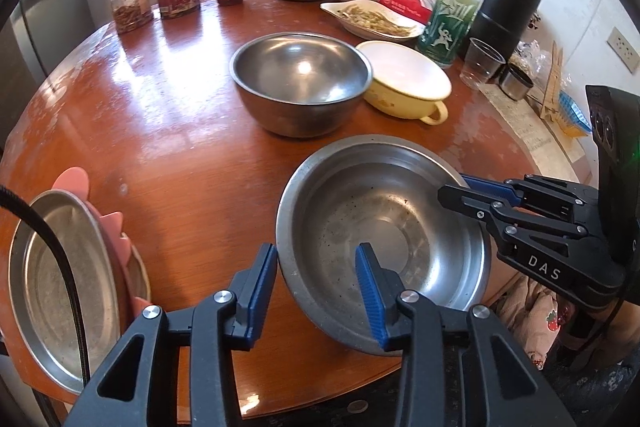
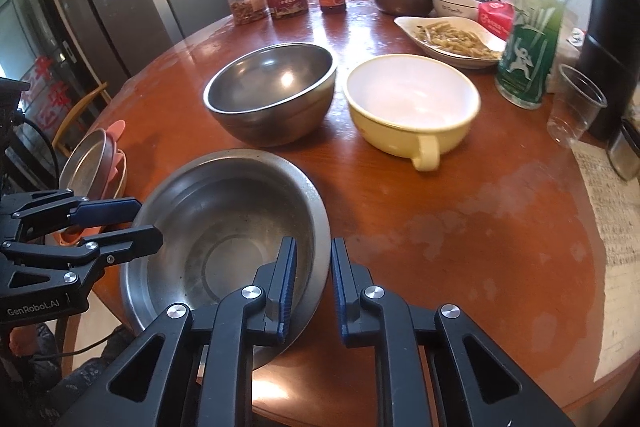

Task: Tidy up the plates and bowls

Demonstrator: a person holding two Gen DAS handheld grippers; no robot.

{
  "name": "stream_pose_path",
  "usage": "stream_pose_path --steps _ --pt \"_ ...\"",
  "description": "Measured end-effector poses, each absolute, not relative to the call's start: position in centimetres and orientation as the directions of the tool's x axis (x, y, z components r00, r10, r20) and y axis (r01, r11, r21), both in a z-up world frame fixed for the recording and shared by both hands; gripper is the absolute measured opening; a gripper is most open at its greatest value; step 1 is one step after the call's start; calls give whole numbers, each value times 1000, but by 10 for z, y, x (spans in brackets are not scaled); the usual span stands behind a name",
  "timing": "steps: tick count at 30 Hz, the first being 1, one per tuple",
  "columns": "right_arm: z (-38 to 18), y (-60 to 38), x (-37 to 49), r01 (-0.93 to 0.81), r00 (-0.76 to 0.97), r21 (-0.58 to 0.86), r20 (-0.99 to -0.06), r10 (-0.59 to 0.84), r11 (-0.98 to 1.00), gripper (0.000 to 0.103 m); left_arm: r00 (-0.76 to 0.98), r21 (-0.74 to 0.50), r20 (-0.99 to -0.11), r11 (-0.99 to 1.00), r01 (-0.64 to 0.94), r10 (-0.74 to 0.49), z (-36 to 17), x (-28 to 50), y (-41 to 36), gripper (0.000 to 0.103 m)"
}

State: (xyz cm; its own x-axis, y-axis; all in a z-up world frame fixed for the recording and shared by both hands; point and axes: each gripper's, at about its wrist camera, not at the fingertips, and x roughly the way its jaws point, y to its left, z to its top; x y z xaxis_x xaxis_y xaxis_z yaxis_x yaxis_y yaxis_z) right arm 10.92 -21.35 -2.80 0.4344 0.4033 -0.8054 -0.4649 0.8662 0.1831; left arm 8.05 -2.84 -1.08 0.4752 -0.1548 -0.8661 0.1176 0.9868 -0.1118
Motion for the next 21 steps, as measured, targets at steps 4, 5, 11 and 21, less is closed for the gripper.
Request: stream_pose_path --steps 4,5,11,21 --pt "-27 -219 110 -455 439 182 -806 397 872 17 472 -99 -868 986 134 -151 -11 81 -36 41" --pt "-27 -219 110 -455 439 181 -807 396 872 17 473 -96 -868 986 134 -149 -11 81 -36 41" --pt "-26 -215 109 -466 433 170 -812 392 868 17 464 -99 -873 986 133 -150 -12 81 -34 41" --pt "-25 -213 112 -460 403 214 -815 417 862 23 465 -86 -875 987 133 -139 -9 80 -31 42"
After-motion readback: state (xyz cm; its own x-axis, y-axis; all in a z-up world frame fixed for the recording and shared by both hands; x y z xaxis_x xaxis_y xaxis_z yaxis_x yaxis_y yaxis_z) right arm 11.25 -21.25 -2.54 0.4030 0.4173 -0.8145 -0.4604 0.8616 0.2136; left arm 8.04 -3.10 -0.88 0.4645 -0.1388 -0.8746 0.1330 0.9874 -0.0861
